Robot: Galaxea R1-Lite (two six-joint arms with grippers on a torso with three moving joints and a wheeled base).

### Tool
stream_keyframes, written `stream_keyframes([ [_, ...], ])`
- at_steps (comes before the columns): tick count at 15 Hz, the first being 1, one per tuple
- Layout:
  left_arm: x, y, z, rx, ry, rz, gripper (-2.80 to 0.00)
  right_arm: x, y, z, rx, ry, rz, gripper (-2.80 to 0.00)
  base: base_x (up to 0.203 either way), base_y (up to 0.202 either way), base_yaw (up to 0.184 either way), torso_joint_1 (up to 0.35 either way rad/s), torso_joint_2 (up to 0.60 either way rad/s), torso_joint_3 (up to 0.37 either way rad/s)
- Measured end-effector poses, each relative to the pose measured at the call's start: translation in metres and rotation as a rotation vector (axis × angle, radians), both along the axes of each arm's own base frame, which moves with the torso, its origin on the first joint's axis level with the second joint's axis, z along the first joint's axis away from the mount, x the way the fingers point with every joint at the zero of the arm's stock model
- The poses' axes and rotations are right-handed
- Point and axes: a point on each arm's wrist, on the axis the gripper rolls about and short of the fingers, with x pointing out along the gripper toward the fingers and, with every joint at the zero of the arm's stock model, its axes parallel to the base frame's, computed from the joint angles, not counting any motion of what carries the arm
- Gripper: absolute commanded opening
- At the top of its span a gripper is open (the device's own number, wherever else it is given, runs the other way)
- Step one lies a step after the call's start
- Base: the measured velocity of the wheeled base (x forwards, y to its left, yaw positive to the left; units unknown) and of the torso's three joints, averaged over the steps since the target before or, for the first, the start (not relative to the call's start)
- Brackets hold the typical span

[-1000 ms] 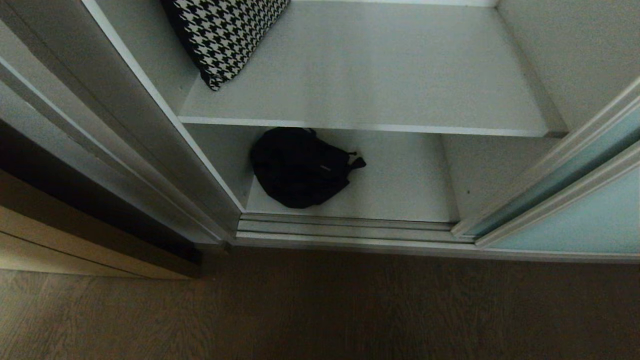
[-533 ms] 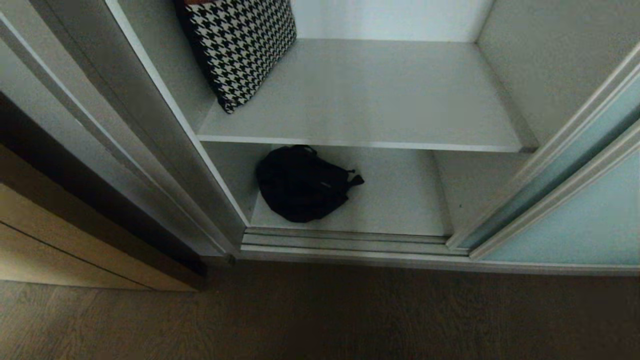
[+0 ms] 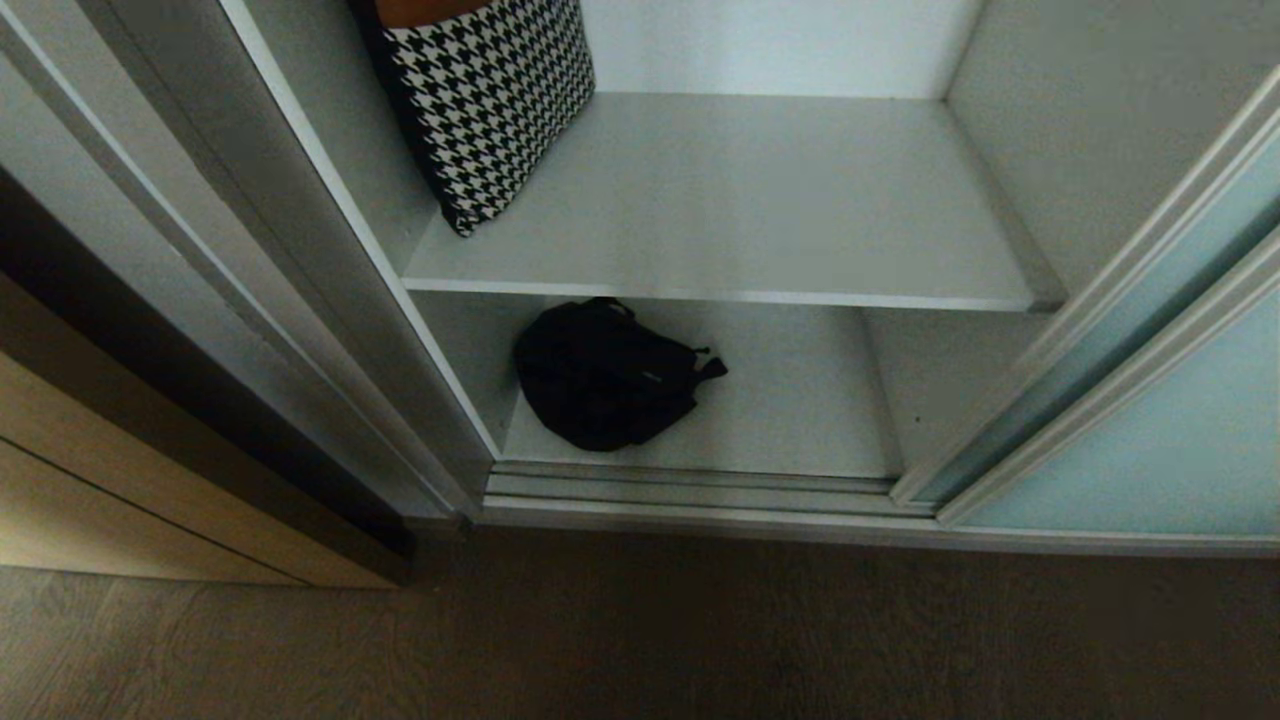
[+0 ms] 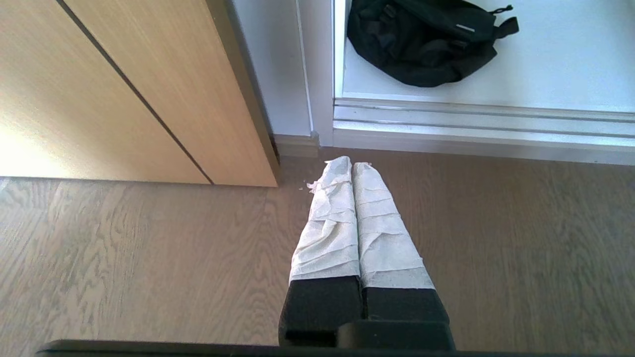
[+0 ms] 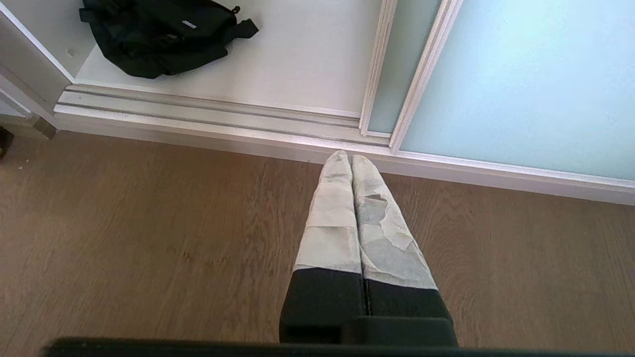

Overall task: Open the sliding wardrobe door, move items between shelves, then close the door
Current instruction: Close the door

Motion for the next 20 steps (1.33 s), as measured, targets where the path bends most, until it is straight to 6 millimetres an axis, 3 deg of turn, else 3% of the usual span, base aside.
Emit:
stream_keyframes([
  [20, 0.0001, -0.0002, -0.0005, 0.055, 0.006, -0.008, -2.8, 0.0, 0.0, 0.0, 0.0, 0.0, 0.0, -2.8, 0.0, 0.0, 0.0, 0.001, 0.0, 0.012],
])
